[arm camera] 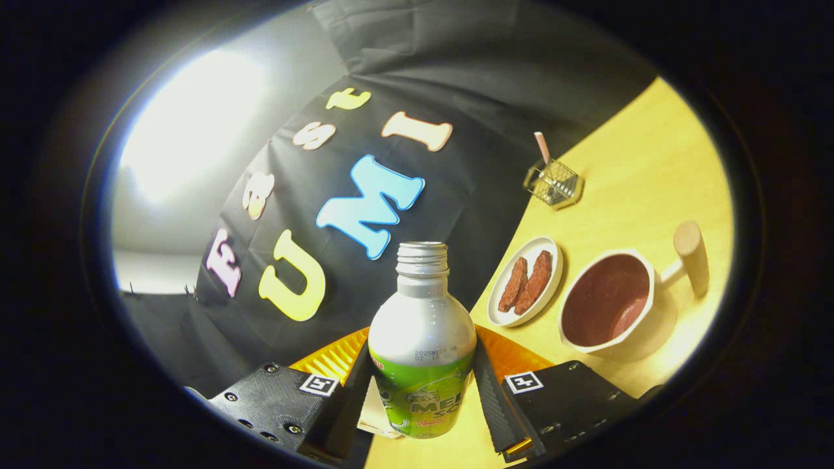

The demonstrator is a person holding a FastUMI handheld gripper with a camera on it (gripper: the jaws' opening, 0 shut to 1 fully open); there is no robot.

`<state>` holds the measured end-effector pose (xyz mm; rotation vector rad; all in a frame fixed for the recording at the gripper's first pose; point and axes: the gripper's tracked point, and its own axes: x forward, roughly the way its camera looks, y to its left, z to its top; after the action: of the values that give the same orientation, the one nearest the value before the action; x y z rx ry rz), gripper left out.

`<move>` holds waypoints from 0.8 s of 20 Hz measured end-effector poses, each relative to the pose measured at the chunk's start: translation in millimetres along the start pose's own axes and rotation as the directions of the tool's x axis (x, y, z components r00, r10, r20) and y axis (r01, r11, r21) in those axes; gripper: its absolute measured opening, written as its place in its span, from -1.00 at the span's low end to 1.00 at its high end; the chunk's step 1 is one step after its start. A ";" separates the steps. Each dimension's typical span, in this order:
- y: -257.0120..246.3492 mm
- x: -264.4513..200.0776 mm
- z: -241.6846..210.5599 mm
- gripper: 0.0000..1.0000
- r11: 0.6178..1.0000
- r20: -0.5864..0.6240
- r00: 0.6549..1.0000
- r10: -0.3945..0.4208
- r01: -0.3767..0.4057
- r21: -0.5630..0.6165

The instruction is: Take the bottle from table, then pour the juice into the cup, finally place the bottle on the coaster

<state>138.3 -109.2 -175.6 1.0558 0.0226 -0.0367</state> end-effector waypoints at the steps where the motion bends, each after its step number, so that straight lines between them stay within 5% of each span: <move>1: 3.6 0.3 0.7 0.55 0.998 -0.004 1.000 -0.007 0.007 -0.055; 4: 14.8 -4.2 -1.6 0.55 0.969 -0.002 1.000 -0.024 0.023 -0.247; 8: 40.9 -4.0 -6.6 0.56 0.880 0.002 1.000 -0.010 0.009 -0.476; 13: 61.0 -5.1 -12.5 0.56 0.735 0.014 0.999 -0.033 0.034 -0.677; 16: 59.8 -6.0 -12.5 0.55 0.604 0.045 0.996 -0.074 0.081 -0.793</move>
<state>134.7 -68.7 -129.5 0.1361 0.0718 -0.1008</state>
